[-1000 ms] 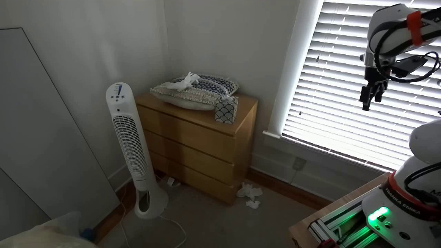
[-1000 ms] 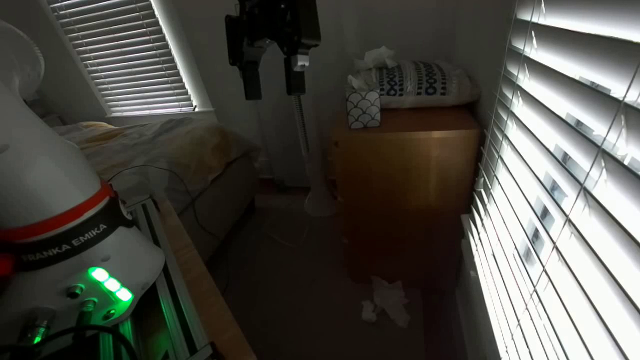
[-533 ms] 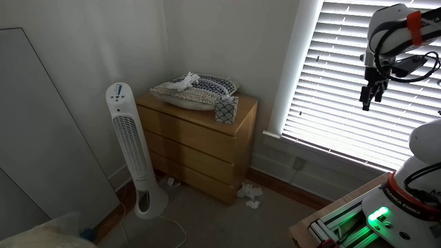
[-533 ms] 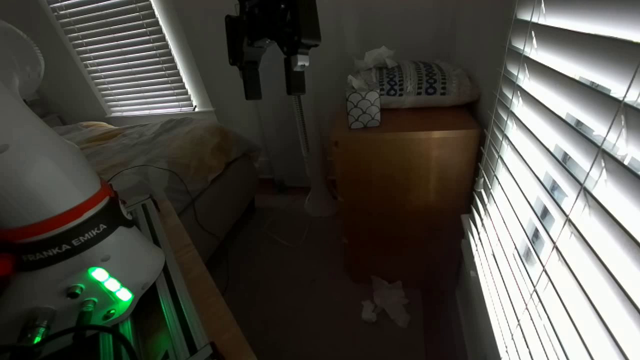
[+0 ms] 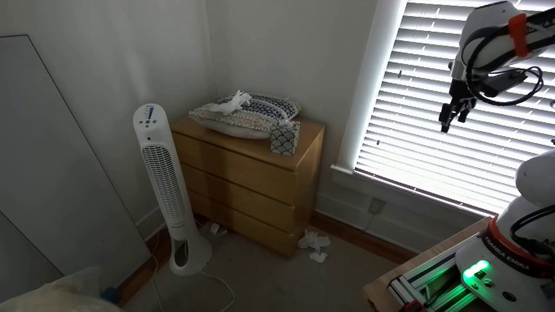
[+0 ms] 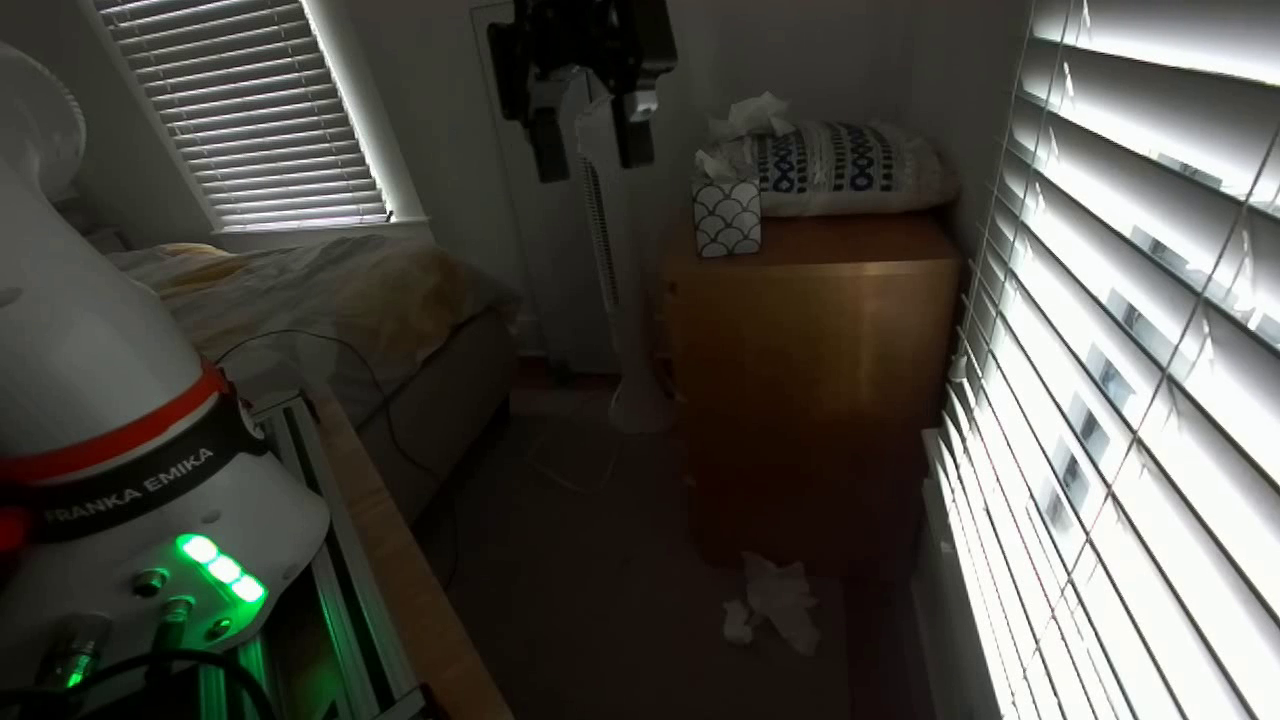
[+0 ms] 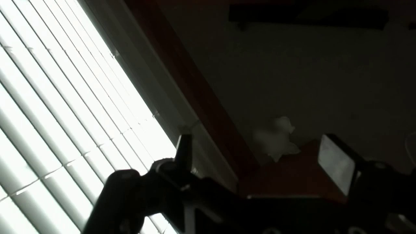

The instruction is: Pull the window blinders code to close them

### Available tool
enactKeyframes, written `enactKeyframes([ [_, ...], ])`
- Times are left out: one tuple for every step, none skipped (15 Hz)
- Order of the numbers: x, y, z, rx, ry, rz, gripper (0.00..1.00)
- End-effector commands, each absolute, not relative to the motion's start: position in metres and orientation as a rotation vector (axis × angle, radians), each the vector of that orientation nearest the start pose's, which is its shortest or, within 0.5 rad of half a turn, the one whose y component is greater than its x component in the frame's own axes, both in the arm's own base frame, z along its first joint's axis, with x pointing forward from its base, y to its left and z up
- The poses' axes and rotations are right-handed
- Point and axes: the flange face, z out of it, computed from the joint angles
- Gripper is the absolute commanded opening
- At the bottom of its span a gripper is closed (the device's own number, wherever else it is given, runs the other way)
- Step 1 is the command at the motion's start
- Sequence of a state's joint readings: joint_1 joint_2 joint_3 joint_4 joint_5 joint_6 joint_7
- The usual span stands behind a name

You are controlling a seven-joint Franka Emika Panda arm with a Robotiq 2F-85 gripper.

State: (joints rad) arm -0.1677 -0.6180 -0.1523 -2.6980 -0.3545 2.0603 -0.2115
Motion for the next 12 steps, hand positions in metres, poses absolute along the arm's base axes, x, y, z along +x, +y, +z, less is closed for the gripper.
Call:
enactKeyframes([
  [0.357, -0.112, 0.417, -3.321, 0.073, -0.147, 1.0],
  [0.365, -0.109, 0.418, -3.309, 0.141, -0.226, 1.0],
  [0.375, -0.107, 0.421, -3.29, 0.202, -0.309, 1.0],
  [0.383, -0.104, 0.424, -3.268, 0.274, -0.38, 1.0],
  [0.392, -0.101, 0.429, -3.24, 0.343, -0.444, 1.0],
  [0.4, -0.098, 0.434, -3.214, 0.41, -0.515, 1.0],
  [0.408, -0.094, 0.439, -3.188, 0.482, -0.573, 1.0],
  [0.416, -0.093, 0.443, -3.159, 0.552, -0.627, 1.0],
  [0.424, -0.091, 0.446, -3.136, 0.626, -0.681, 1.0],
  [0.431, -0.09, 0.45, -3.106, 0.689, -0.749, 1.0],
  [0.438, -0.09, 0.453, -3.075, 0.757, -0.806, 1.0],
  [0.444, -0.09, 0.454, -3.042, 0.816, -0.87, 1.0],
])
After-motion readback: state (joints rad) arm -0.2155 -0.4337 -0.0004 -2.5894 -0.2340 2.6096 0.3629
